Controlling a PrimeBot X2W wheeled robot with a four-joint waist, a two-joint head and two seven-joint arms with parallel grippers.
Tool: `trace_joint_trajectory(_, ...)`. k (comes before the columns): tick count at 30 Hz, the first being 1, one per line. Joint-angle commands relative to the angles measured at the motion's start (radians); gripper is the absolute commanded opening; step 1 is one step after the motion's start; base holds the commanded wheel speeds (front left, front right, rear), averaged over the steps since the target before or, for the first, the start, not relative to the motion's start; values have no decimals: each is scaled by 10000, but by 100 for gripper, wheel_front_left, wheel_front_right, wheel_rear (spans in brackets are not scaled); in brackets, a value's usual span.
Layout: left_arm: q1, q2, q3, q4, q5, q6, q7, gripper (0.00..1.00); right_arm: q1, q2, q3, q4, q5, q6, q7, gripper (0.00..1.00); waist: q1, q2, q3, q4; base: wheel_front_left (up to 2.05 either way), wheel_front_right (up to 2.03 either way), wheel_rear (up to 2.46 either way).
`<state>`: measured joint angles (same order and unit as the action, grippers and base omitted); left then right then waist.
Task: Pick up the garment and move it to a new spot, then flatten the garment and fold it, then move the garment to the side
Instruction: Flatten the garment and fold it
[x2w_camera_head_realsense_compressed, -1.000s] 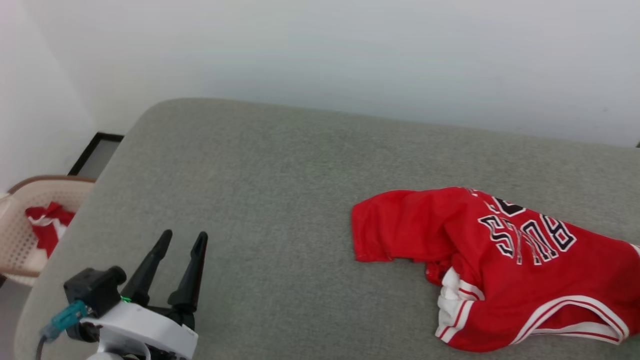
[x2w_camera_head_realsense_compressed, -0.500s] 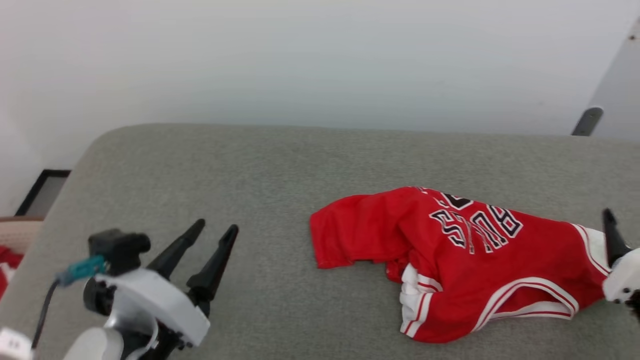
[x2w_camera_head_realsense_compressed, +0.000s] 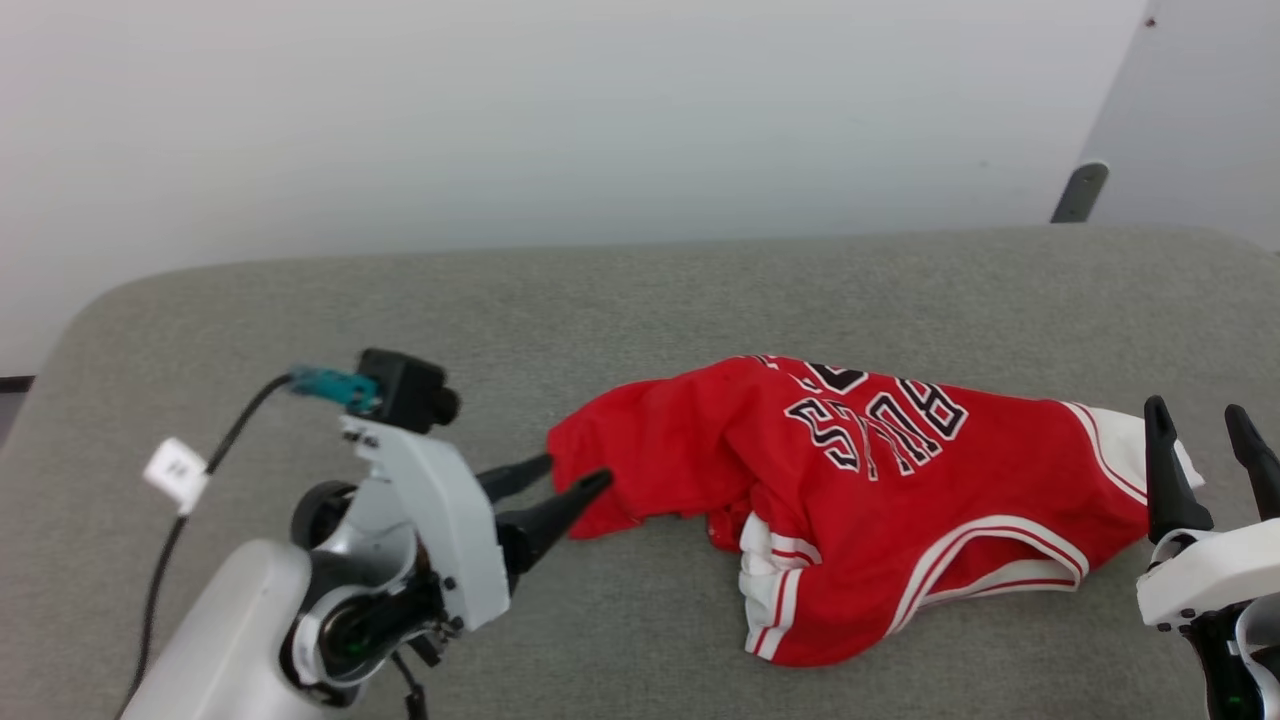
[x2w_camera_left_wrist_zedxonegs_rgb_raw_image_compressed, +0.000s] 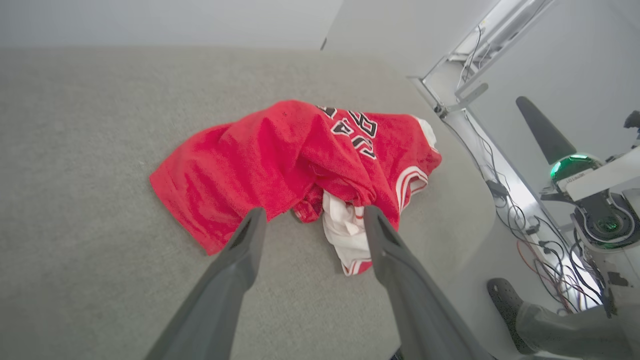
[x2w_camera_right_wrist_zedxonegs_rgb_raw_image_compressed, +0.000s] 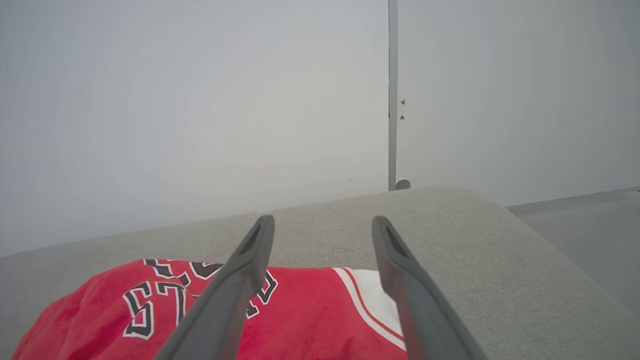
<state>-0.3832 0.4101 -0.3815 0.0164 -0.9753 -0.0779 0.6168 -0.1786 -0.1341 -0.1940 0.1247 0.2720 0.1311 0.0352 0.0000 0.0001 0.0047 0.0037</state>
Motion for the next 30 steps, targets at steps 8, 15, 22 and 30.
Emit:
trace_joint_trajectory(8,-826,-398,-922,532,-624,391,2012,100,274,456,-171,-911,-133,-6,125,100,0,-1,474,-716,0,0,0)
trace_joint_trajectory(15,-741,-671,-1355,648,-932,698,2835,100,309,626,-131,-1139,-50,-6,129,100,0,-1,602,-1084,0,0,0)
trace_joint_trajectory(22,-585,-838,-1625,1189,-619,448,2460,100,259,739,16,-1245,4,-6,55,100,0,-1,790,-1431,0,0,0)
trace_joint_trajectory(30,-670,-1169,-1725,2275,-249,-44,1353,100,85,821,210,-1239,72,-6,-21,100,0,-1,1110,-1723,0,0,0)
